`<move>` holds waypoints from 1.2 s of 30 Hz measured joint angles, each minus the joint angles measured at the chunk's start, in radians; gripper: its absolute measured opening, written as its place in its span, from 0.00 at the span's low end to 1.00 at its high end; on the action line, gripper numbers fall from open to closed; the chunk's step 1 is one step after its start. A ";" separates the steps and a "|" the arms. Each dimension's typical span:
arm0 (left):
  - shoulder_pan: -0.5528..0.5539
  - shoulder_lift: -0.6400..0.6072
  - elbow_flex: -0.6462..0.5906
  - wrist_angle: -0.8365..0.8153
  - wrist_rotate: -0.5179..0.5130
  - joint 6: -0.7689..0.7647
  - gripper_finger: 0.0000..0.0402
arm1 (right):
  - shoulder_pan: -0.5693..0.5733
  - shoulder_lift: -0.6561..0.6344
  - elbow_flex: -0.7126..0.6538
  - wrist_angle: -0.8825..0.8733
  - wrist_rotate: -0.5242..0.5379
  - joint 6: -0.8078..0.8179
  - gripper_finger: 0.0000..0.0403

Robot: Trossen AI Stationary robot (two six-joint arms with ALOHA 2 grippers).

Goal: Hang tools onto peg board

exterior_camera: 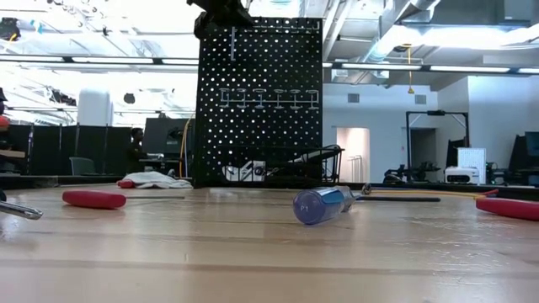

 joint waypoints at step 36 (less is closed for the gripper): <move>0.062 0.000 -0.011 -0.009 0.041 0.013 0.00 | 0.004 0.001 -0.001 0.004 0.049 0.009 0.73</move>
